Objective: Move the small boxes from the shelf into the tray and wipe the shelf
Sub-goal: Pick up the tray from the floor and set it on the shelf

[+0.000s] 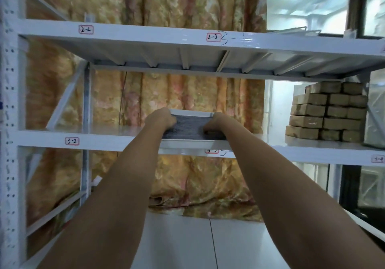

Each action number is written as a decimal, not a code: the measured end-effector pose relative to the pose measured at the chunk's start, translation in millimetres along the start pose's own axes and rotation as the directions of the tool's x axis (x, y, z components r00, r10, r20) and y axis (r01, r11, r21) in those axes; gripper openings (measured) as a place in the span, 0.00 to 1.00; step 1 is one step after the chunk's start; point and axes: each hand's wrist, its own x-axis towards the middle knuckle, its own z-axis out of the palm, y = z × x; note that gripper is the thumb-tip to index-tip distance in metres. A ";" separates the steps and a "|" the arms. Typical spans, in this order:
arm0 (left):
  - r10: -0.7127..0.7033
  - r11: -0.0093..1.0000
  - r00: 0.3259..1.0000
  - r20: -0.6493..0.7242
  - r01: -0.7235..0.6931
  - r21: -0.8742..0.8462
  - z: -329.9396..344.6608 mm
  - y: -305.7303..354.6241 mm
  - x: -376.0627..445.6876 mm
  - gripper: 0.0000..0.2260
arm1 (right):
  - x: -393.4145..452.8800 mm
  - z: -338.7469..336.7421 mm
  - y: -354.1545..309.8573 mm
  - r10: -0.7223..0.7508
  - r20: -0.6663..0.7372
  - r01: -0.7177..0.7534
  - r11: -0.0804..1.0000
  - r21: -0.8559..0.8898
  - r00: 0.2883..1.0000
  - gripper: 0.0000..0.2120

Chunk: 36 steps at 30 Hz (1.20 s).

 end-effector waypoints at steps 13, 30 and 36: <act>0.062 0.998 0.998 0.033 -0.062 0.004 35.6 -2.2 106.6 0.14 | 98.1 7.9 -7.4 0.068 -0.008 -0.068 0.998 0.001 0.998 0.16; -0.030 0.999 0.982 0.189 0.026 0.026 92.3 -21.2 173.1 0.22 | 182.5 53.5 -11.2 0.072 0.026 -0.069 0.991 -0.119 0.997 0.24; -0.056 0.997 0.964 0.260 0.041 0.062 98.1 -22.7 180.6 0.10 | 190.4 59.9 -5.3 0.058 0.081 -0.037 0.970 -0.242 0.995 0.26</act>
